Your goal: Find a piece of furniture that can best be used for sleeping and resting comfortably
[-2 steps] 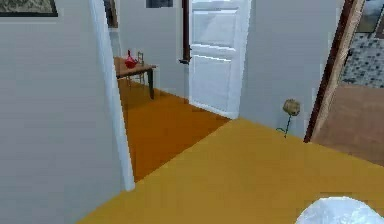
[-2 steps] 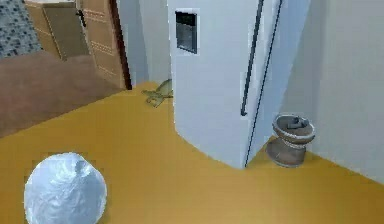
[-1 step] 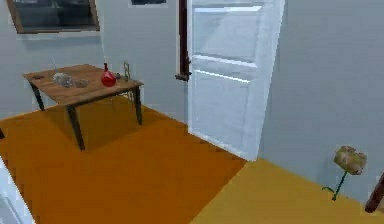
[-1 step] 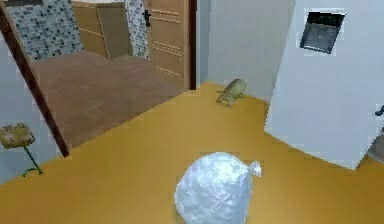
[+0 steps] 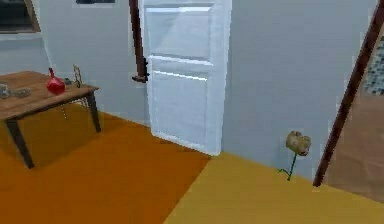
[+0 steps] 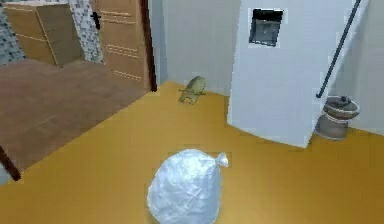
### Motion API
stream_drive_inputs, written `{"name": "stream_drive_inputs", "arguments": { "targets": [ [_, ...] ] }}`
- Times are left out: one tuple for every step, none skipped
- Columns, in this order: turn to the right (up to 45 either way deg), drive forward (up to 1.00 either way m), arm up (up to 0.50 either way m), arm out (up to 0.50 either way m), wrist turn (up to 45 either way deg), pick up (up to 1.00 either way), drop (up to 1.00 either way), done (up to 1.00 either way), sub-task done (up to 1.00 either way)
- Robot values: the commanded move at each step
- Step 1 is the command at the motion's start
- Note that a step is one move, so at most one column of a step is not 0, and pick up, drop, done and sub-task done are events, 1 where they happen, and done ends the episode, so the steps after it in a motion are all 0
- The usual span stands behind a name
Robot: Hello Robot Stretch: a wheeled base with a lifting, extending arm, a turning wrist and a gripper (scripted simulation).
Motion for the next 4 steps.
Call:
{"name": "stream_drive_inputs", "arguments": {
  "targets": [
    [0.0, 0.15, 0.0, 0.0, 0.0, 0.0, 0.0, 0.0, 0.0],
    [42.0, 0.0, 0.0, 0.0, 0.0, 0.0, 0.0, 0.0, 0.0],
    [0.0, 0.55, 0.0, 0.0, 0.0, 0.0, 0.0, 0.0, 0.0],
    [24.0, 0.0, 0.0, 0.0, 0.0, 0.0, 0.0, 0.0, 0.0]
  ]
}}
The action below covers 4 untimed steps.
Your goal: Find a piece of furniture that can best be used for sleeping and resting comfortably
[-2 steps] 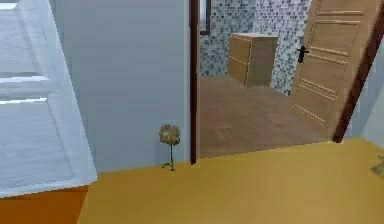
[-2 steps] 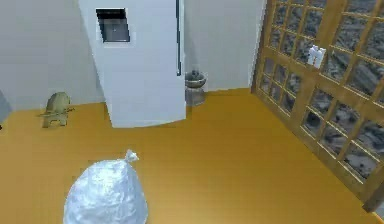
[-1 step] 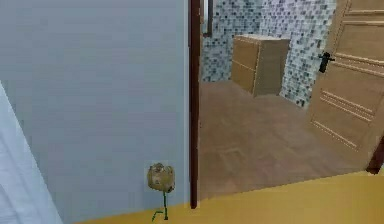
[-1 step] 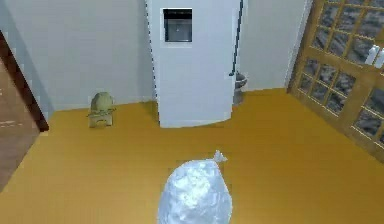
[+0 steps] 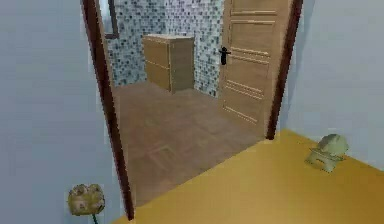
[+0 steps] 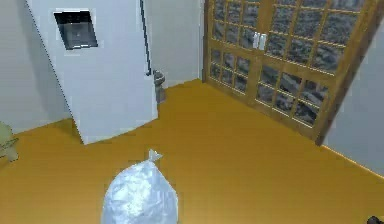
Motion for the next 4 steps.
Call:
{"name": "stream_drive_inputs", "arguments": {
  "targets": [
    [0.0, 1.0, 0.0, 0.0, 0.0, 0.0, 0.0, 0.0, 0.0],
    [9.0, 0.0, 0.0, 0.0, 0.0, 0.0, 0.0, 0.0, 0.0],
    [0.0, 0.25, 0.0, 0.0, 0.0, 0.0, 0.0, 0.0, 0.0],
    [-42.0, 0.0, 0.0, 0.0, 0.0, 0.0, 0.0, 0.0, 0.0]
  ]
}}
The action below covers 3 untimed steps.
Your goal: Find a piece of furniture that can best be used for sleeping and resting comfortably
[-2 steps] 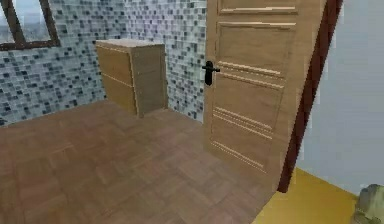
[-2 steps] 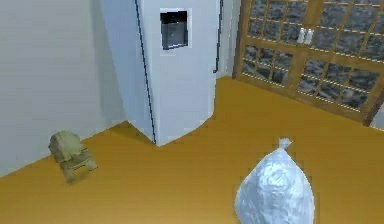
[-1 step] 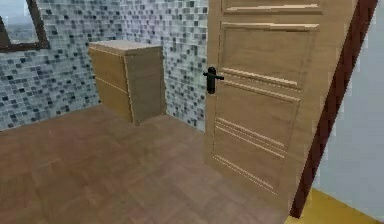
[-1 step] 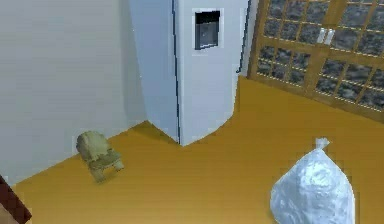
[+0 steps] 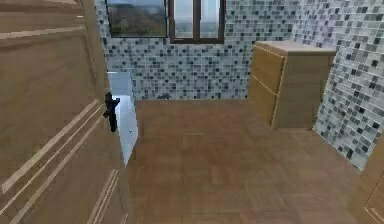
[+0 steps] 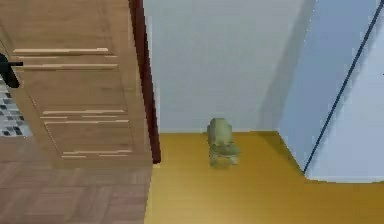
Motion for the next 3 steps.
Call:
{"name": "stream_drive_inputs", "arguments": {
  "targets": [
    [0.0, 0.9, 0.0, 0.0, 0.0, 0.0, 0.0, 0.0, 0.0],
    [-45.0, 0.0, 0.0, 0.0, 0.0, 0.0, 0.0, 0.0, 0.0],
    [-24.0, 0.0, 0.0, 0.0, 0.0, 0.0, 0.0, 0.0, 0.0]
  ]
}}
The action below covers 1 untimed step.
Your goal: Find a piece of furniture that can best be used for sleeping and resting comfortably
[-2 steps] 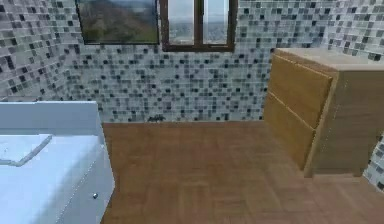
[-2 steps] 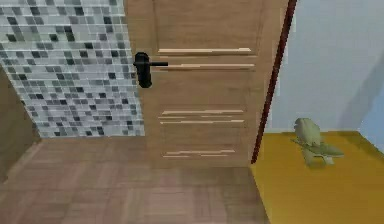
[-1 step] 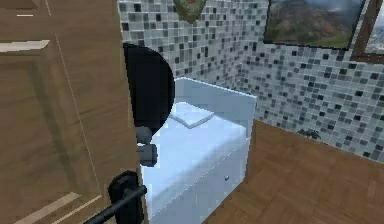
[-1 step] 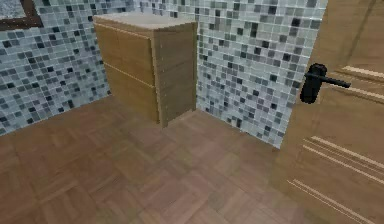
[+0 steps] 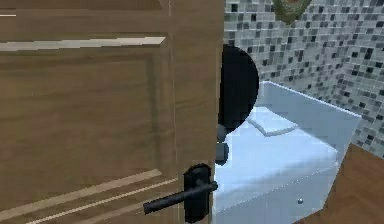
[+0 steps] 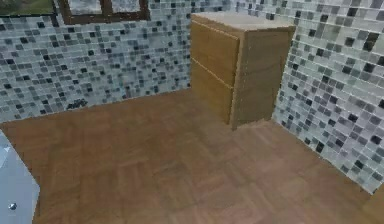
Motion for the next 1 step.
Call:
{"name": "stream_drive_inputs", "arguments": {
  "targets": [
    [0.0, 0.0, 0.0, 0.0, 0.0, 0.0, 0.0, 1.0, 0.0]
  ]
}}
